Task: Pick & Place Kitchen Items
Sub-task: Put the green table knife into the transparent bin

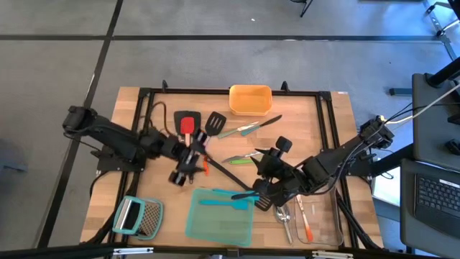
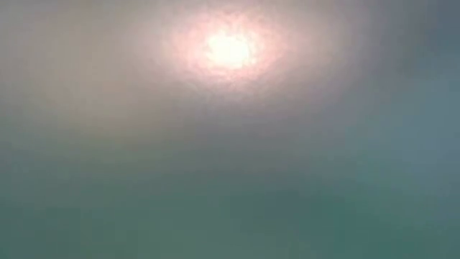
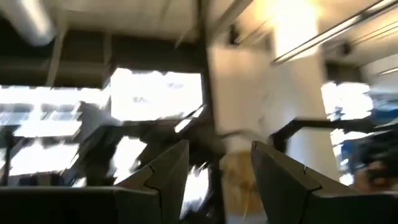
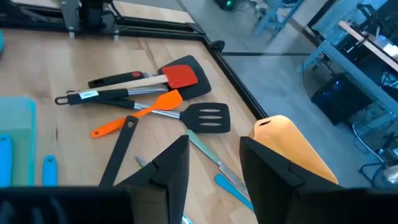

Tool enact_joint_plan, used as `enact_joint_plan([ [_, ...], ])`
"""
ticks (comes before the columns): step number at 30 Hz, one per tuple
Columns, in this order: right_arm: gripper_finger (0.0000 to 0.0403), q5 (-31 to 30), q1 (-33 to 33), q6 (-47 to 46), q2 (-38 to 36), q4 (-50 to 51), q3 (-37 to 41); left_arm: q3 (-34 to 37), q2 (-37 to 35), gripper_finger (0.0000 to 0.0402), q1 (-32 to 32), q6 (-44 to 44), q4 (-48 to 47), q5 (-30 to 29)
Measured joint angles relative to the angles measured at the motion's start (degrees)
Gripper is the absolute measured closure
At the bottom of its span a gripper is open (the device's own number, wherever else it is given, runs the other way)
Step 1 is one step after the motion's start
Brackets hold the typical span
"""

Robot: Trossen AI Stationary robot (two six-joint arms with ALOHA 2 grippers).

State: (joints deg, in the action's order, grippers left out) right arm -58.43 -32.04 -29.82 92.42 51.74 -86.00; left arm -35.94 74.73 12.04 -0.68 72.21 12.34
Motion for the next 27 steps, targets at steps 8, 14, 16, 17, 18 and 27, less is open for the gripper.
enact_joint_plan([
  [8,0.0261,0.0,0.1,0.9,0.0,-1.8,0.0,-2.7,4.2,0.0233,4.9,6.6,3.1,-4.6],
  [14,0.0261,2.5,0.9,1.4,0.0,-2.9,0.0,-9.0,1.3,0.0233,4.0,2.7,-26.0,-25.9],
  [16,0.0261,4.0,1.2,1.4,0.0,-2.9,0.0,-12.5,-0.3,0.0233,3.1,0.6,-41.9,-35.0],
  [17,0.0261,4.9,1.2,1.4,0.0,-2.9,0.0,-14.2,-0.8,0.0233,2.5,-0.8,-49.5,-38.5],
  [18,0.0261,6.2,1.3,1.4,0.0,-2.8,0.0,-15.8,-1.2,0.0233,1.9,-2.0,-56.4,-40.9],
  [27,0.0261,12.4,1.3,2.2,0.1,-2.7,0.0,-15.2,-2.9,0.0233,0.7,-7.0,-63.0,-42.8],
])
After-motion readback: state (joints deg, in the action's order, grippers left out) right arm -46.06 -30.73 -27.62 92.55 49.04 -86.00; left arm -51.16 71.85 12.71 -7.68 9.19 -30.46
